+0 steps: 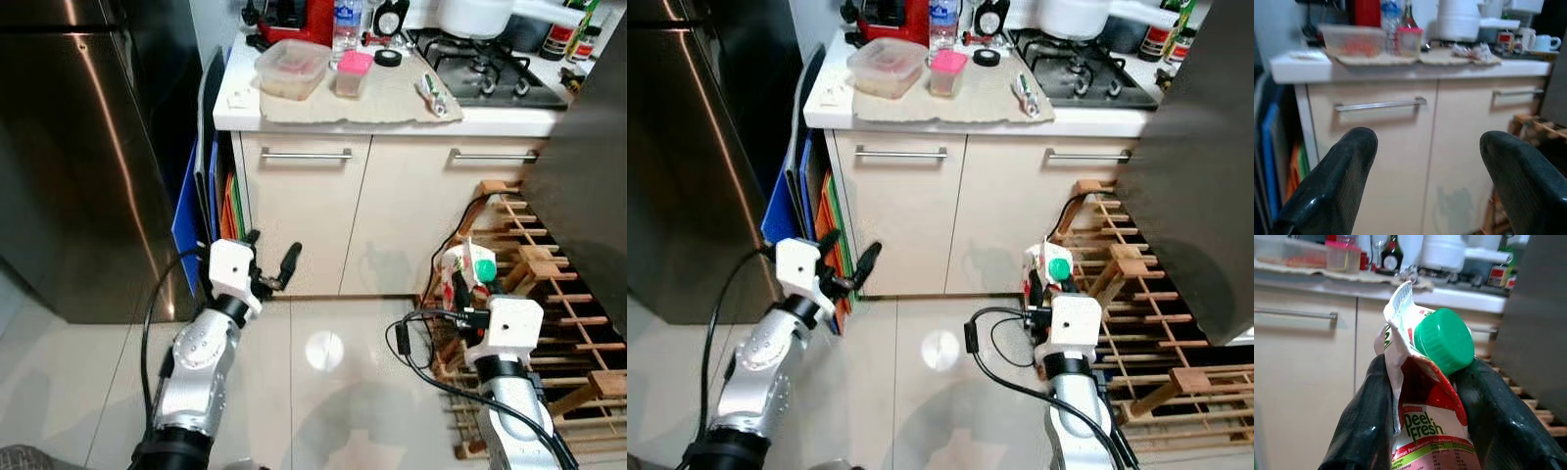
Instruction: Restocking fridge
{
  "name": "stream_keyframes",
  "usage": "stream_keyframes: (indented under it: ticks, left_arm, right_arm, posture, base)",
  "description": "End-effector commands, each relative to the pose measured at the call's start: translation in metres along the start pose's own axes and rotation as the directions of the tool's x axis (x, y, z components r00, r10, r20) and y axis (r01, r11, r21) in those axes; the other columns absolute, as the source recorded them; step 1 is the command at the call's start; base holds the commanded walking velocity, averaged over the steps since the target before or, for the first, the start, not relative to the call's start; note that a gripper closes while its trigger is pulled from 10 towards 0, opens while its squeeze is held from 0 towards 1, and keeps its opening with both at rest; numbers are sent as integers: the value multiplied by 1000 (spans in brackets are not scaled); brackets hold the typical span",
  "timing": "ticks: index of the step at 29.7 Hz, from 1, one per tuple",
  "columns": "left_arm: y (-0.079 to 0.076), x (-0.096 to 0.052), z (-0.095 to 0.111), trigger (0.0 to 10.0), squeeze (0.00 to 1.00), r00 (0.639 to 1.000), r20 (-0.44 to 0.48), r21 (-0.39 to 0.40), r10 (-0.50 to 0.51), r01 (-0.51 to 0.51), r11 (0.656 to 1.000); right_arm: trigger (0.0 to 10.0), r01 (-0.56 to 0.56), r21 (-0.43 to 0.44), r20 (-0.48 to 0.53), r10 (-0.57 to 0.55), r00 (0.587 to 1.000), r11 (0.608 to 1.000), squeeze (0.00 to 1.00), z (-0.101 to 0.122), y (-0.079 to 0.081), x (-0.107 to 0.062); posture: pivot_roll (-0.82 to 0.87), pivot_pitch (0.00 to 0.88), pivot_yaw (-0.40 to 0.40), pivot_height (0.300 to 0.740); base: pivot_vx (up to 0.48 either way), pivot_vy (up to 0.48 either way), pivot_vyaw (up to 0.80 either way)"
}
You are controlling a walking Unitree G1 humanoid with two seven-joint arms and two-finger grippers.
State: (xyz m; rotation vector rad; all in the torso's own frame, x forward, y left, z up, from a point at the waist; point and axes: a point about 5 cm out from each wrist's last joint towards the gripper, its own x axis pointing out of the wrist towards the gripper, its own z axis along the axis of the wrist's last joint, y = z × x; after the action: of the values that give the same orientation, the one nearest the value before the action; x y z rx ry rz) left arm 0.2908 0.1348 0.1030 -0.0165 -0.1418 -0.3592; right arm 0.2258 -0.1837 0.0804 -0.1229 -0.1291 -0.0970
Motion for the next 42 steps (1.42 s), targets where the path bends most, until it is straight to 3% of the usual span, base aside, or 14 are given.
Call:
stream_keyframes:
  ticks: [1, 5, 13, 17, 28, 42]
  left_arm:
    - [1, 1, 1, 10000, 0, 1000, -5, 8, 4, -4, 1000]
    - [4, 3, -3, 10000, 0, 999, -43, -20, 27, -28, 999]
    - [-2, 12, 9, 10000, 0, 1000, -16, -22, 3, -3, 1000]
    - [-10, 12, 3, 10000, 0, 998, -52, -12, -41, 41, 999]
    - [-16, 15, 3, 10000, 0, 994, -61, -27, -91, 89, 996]
    - [-20, 18, 4, 10000, 0, 990, -52, -79, -128, 123, 989]
  right_arm:
    - [10000, 18, -15, 5, -18, 1000, 1000, 0, 1, -3, 0]
    - [10000, 32, -24, -4, -32, 999, 999, 0, 2, -3, 2]
    - [10000, 70, -23, 73, -68, 995, 997, 0, 23, -8, 17]
    - [10000, 62, -7, -1, -62, 998, 998, 0, 9, -5, 17]
    - [10000, 59, -16, -19, -59, 998, 998, 0, 7, -3, 25]
    - [10000, 64, -31, -52, -66, 996, 997, 0, 0, -11, 37]
  posture:
    - [48, 0, -3, 740]
    - [45, 0, 3, 740]
    - [41, 0, 6, 740]
    - [41, 0, 10, 740]
    - [38, 0, 14, 740]
    - [42, 0, 7, 740]
  base:
    - [0, 0, 0]
    - [0, 0, 0]
    - [0, 0, 0]
    - [0, 0, 0]
    - [0, 0, 0]
    - [0, -452, 0]
